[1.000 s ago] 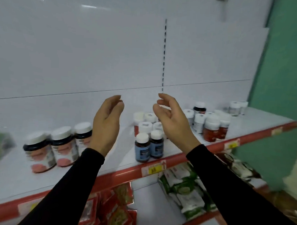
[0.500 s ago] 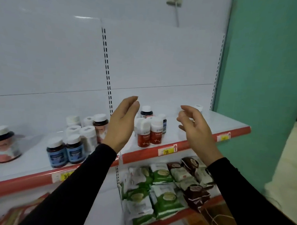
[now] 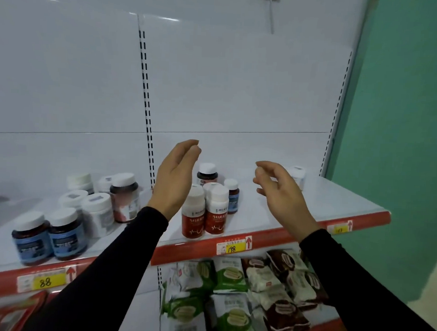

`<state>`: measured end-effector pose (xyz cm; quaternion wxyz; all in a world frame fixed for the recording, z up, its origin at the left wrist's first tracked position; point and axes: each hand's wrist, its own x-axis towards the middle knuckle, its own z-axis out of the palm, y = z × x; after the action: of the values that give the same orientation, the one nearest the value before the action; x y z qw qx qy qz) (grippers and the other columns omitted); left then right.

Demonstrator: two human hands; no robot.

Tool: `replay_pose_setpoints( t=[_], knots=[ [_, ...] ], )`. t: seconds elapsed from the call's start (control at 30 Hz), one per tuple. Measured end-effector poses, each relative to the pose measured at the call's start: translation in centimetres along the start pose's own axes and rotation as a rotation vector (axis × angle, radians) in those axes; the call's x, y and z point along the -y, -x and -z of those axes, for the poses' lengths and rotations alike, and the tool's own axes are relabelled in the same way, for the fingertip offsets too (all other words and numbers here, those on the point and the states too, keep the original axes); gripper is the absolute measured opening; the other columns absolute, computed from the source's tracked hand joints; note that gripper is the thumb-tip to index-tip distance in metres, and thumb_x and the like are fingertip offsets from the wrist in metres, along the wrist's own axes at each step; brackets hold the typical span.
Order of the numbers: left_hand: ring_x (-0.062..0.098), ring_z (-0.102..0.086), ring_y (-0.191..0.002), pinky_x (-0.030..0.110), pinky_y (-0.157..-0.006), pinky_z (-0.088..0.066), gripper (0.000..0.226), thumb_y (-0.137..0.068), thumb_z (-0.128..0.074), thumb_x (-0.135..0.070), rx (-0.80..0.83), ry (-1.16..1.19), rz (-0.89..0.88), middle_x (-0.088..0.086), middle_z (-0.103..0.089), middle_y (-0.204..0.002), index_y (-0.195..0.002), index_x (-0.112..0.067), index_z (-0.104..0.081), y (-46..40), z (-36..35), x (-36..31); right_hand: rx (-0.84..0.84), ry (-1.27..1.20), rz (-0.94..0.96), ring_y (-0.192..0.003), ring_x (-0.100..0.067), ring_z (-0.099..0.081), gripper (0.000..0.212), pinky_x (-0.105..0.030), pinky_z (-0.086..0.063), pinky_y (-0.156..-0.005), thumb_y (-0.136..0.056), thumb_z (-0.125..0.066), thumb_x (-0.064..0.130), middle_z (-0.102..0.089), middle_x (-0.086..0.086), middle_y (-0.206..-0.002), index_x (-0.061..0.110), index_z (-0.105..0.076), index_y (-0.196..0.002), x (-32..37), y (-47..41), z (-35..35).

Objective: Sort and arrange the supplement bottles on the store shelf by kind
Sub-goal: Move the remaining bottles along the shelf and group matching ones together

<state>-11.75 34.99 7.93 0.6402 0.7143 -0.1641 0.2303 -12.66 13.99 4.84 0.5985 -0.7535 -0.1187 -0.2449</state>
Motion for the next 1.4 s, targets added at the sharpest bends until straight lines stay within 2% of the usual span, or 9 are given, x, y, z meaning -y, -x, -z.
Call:
replay_pose_setpoints(
  t=[0.4,0.53,0.7,0.87,0.97,1.03,1.17,1.3,1.4],
  knots=[
    [0.001,-0.062,-0.105,0.031,-0.099,-0.046,0.035,-0.092,-0.043,-0.045,-0.129,-0.123,0.051,-0.009,-0.067,-0.115,-0.117,-0.03,-0.062,-1.5,-1.2,2.0,0.198,-0.059,0.016,-0.114,-0.007,-0.06,0.033,-0.039,-0.05,-0.099,-0.08,-0.046,0.067,-0.058,0.023,-0.118,0.05,-0.053,-0.107,-4.2,-5.9,-1.0],
    [0.003,-0.061,-0.107,0.033,-0.1,-0.045,0.039,-0.093,-0.042,-0.049,-0.146,-0.216,0.093,-0.011,-0.067,-0.114,-0.12,-0.029,-0.062,-1.6,-2.3,2.1,0.219,-0.054,0.007,-0.11,-0.007,-0.061,0.03,-0.038,-0.052,-0.096,-0.091,-0.049,0.055,-0.059,0.023,-0.114,0.039,-0.056,-0.115,-6.1,-7.7,-0.5],
    [0.004,-0.06,-0.108,0.032,-0.098,-0.045,0.03,-0.094,-0.042,-0.05,-0.139,-0.334,0.135,-0.011,-0.067,-0.113,-0.111,-0.036,-0.063,-2.0,-3.8,2.0,0.259,0.095,-0.01,-0.093,0.005,-0.057,0.041,-0.012,-0.042,-0.074,-0.094,-0.055,0.047,-0.06,0.007,-0.125,0.027,-0.054,-0.129,-9.4,-10.0,-0.5],
    [0.004,-0.059,-0.108,0.034,-0.099,-0.045,0.032,-0.095,-0.041,-0.05,-0.162,-0.394,0.169,-0.013,-0.067,-0.113,-0.114,-0.035,-0.062,-1.9,-4.2,2.3,0.431,0.154,-0.08,-0.108,-0.01,-0.05,0.063,-0.026,-0.039,-0.086,-0.09,-0.061,0.049,-0.05,0.0,-0.142,0.025,-0.04,-0.144,-12.0,-10.7,-2.1],
    [0.005,-0.059,-0.11,0.036,-0.101,-0.044,0.035,-0.094,-0.041,-0.053,-0.15,-0.401,0.178,-0.014,-0.067,-0.113,-0.116,-0.035,-0.062,-1.8,-4.3,2.3,0.498,0.14,-0.053,-0.109,-0.011,-0.055,0.048,-0.026,-0.042,-0.083,-0.092,-0.06,0.045,-0.059,0.002,-0.127,0.027,-0.047,-0.134,-12.9,-10.5,-2.9],
    [0.006,-0.059,-0.11,0.037,-0.102,-0.044,0.035,-0.095,-0.041,-0.053,-0.142,-0.4,0.181,-0.013,-0.067,-0.113,-0.116,-0.035,-0.062,-1.8,-4.2,2.3,0.491,0.144,-0.033,-0.105,-0.015,-0.059,0.031,-0.027,-0.045,-0.081,-0.094,-0.059,0.042,-0.062,0.007,-0.114,0.03,-0.052,-0.121,-13.3,-10.4,-3.2],
    [0.005,-0.06,-0.107,0.032,-0.097,-0.045,0.023,-0.098,-0.042,-0.047,-0.134,-0.392,0.163,-0.013,-0.068,-0.109,-0.105,-0.038,-0.063,-2.0,-4.1,2.0,0.383,0.034,-0.063,-0.094,-0.001,-0.058,0.028,-0.017,-0.044,-0.073,-0.089,-0.066,0.039,-0.061,0.019,-0.104,0.032,-0.055,-0.114,-12.3,-10.6,-2.4],
    [0.002,-0.059,-0.107,0.026,-0.086,-0.043,0.02,-0.098,-0.045,-0.045,-0.103,-0.37,0.121,-0.016,-0.067,-0.11,-0.105,-0.04,-0.062,-2.8,-4.5,1.6,0.262,-0.096,-0.043,-0.099,0.001,-0.059,0.029,-0.018,-0.049,-0.074,-0.088,-0.066,0.044,-0.063,0.013,-0.109,0.029,-0.06,-0.112,-9.1,-11.9,-0.4],
    [0.002,-0.058,-0.111,0.021,-0.086,-0.042,0.028,-0.098,-0.048,-0.043,-0.076,-0.374,0.077,-0.013,-0.066,-0.119,-0.12,-0.031,-0.062,-3.4,-5.4,1.4,0.232,-0.241,-0.042,-0.099,-0.006,-0.066,0.024,-0.024,-0.055,-0.075,-0.09,-0.064,0.045,-0.07,0.009,-0.108,0.029,-0.065,-0.108,-6.4,-12.5,0.9]
  ],
)
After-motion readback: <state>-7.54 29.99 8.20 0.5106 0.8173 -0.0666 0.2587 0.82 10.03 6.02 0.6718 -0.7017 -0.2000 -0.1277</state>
